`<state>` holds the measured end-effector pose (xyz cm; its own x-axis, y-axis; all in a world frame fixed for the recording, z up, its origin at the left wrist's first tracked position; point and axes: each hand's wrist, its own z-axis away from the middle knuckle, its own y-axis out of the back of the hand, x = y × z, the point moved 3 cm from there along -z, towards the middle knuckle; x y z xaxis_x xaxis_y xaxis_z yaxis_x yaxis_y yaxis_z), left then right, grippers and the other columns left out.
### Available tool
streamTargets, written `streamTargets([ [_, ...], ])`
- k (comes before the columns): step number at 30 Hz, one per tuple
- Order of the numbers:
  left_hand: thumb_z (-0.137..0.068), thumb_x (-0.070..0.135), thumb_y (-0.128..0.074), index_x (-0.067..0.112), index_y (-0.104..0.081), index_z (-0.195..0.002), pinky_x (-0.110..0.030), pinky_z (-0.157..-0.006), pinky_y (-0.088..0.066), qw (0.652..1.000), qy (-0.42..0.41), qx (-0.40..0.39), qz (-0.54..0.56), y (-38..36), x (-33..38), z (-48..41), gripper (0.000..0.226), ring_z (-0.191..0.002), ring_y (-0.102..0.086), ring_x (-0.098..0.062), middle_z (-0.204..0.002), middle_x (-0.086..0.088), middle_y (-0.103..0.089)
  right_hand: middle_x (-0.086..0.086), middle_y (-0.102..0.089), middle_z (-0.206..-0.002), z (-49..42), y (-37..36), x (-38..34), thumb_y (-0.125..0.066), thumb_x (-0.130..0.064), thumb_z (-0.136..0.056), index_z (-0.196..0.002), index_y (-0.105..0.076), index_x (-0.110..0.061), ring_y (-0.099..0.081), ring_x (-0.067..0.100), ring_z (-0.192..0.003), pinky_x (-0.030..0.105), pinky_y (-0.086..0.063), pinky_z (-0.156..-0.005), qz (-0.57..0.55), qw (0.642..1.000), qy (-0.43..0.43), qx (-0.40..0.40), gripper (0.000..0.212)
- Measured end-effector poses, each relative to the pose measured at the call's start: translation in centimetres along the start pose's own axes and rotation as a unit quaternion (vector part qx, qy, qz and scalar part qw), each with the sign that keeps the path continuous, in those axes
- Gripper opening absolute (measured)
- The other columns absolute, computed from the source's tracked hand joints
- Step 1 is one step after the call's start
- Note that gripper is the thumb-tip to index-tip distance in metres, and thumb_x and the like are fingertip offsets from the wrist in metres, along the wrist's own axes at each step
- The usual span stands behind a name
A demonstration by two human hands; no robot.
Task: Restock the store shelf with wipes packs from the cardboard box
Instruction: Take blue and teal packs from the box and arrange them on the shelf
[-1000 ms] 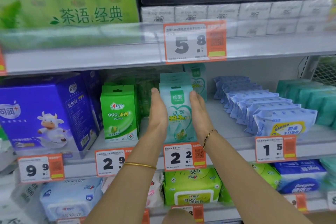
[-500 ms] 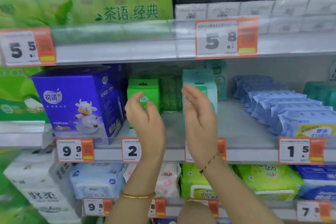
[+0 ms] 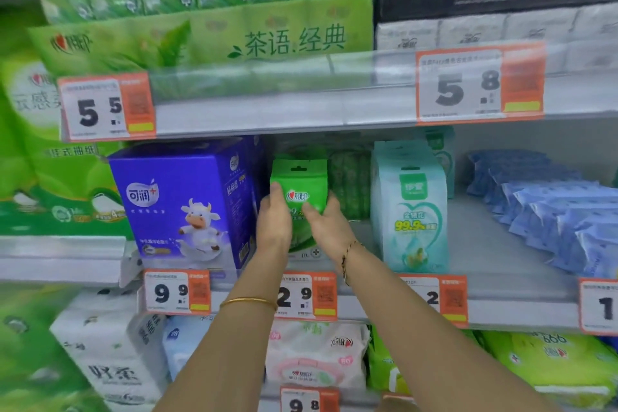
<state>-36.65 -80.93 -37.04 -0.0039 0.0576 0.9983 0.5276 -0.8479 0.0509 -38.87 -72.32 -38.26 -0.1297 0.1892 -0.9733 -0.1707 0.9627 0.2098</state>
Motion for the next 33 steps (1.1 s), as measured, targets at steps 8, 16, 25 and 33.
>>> streamTargets([
  [8,-0.089,0.059,-0.027,0.027,-0.059,-0.114,-0.045,-0.101,-0.045,0.999,-0.005,0.009,0.049,-0.1,-1.1,-1.1,0.051,-0.104,-0.061,-0.022,-0.111,-0.003,-0.066,0.006,-0.058,-0.120,-0.5,0.4,0.3,-0.055,0.015,-0.076,-0.146,-0.022,-0.023,-0.058,0.020,-0.109,0.039,-0.050,-0.096,-0.046,0.998,0.029,-0.004,0.086],
  [16,-0.099,0.046,-0.024,0.023,-0.049,-0.128,-0.034,-0.092,-0.045,0.999,-0.006,0.020,0.045,-0.4,-0.5,-0.6,0.045,-0.097,-0.055,-0.017,-0.106,0.001,-0.057,0.007,-0.057,-0.119,-1.4,0.3,0.6,-0.058,0.017,-0.070,-0.146,-0.021,-0.022,-0.058,0.021,-0.109,0.043,-0.052,-0.094,-0.033,0.999,0.034,-0.002,0.093],
  [25,-0.096,0.030,-0.032,0.014,-0.053,-0.121,-0.030,-0.072,-0.046,0.998,0.009,0.020,0.062,0.2,-0.5,-0.2,0.036,-0.087,-0.057,-0.017,-0.104,-0.006,-0.062,0.009,-0.054,-0.127,-0.9,0.8,0.8,-0.068,0.006,-0.076,-0.142,-0.023,-0.011,-0.054,0.024,-0.118,0.042,-0.046,-0.102,0.036,0.999,0.030,-0.022,0.081],
  [33,-0.091,0.001,-0.036,0.011,-0.037,-0.136,-0.034,-0.093,-0.047,0.999,-0.033,-0.023,-0.030,0.3,-0.1,1.1,0.046,-0.110,-0.055,-0.025,-0.124,-0.012,-0.056,0.010,-0.054,-0.104,-1.4,0.2,0.6,-0.064,-0.004,-0.082,-0.126,-0.034,0.000,-0.055,0.021,-0.094,0.032,-0.051,-0.086,0.148,0.987,-0.055,-0.017,0.053],
])
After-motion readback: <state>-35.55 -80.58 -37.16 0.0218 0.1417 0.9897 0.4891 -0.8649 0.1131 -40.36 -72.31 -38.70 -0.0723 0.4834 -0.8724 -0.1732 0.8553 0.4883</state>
